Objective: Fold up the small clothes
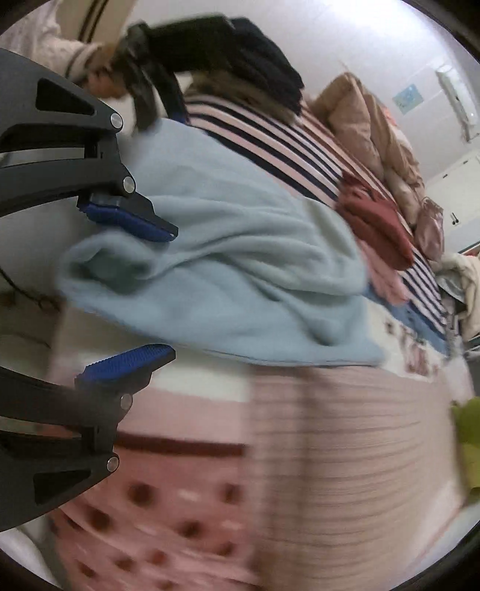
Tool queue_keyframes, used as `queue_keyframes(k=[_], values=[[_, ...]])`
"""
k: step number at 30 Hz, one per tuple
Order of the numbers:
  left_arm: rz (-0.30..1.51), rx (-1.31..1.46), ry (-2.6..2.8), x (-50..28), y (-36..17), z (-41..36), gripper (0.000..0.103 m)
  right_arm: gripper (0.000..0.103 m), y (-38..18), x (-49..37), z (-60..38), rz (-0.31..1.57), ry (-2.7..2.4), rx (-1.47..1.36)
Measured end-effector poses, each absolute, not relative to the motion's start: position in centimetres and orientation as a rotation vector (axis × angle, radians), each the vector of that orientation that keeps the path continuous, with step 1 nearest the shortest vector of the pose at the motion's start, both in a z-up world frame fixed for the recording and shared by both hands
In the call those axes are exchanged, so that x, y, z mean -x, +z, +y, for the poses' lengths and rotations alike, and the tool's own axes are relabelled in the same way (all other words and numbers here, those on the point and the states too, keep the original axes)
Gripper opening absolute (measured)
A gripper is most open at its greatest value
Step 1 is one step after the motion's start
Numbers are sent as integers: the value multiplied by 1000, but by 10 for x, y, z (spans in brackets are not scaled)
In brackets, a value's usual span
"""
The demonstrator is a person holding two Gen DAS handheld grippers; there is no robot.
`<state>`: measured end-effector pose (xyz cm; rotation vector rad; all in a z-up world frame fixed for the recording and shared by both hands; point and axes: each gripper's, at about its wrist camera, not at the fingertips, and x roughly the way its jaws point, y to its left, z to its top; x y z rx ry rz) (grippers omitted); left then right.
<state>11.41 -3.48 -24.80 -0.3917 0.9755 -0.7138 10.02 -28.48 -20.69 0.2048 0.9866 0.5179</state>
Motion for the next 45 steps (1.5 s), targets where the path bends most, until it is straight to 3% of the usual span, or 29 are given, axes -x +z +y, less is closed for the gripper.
queue_keyframes(k=[2, 7, 9, 11, 13, 15, 22, 24, 25, 26, 29, 35, 42, 45], values=[[969, 360, -685, -109, -245, -37, 36, 31, -213, -89, -286, 973, 575, -279], [934, 260, -689, -86, -218, -14, 34, 30, -200, -74, -260, 982, 704, -175], [936, 218, -659, -82, -215, -5, 37, 35, -182, -76, -261, 949, 682, -141], [970, 174, -620, -80, -215, 4, 41, 58, -166, -83, -265, 886, 660, -152], [974, 187, -593, -78, -216, 14, 58, 58, -160, -100, -262, 859, 656, -186], [955, 228, -592, -75, -214, 20, 65, 58, -164, -125, -254, 867, 646, -229], [937, 275, -590, -67, -212, 24, 67, 61, -199, -171, -220, 953, 648, -256], [947, 280, -587, -68, -215, 23, 67, 51, -200, -174, -213, 929, 618, -236], [955, 282, -583, -70, -217, 21, 67, 26, -196, -174, -211, 908, 610, -222], [959, 283, -581, -72, -219, 21, 67, 9, -192, -172, -211, 887, 605, -210], [964, 290, -592, -74, -221, 19, 67, 7, -176, -167, -218, 820, 589, -190], [955, 289, -649, -81, -226, 10, 67, 6, -157, -164, -242, 777, 515, -153], [1000, 280, -676, -91, -238, -7, 70, 9, -200, -173, -255, 903, 456, -168], [1012, 322, -695, -92, -239, -6, 71, 28, -195, -173, -263, 907, 480, -245]])
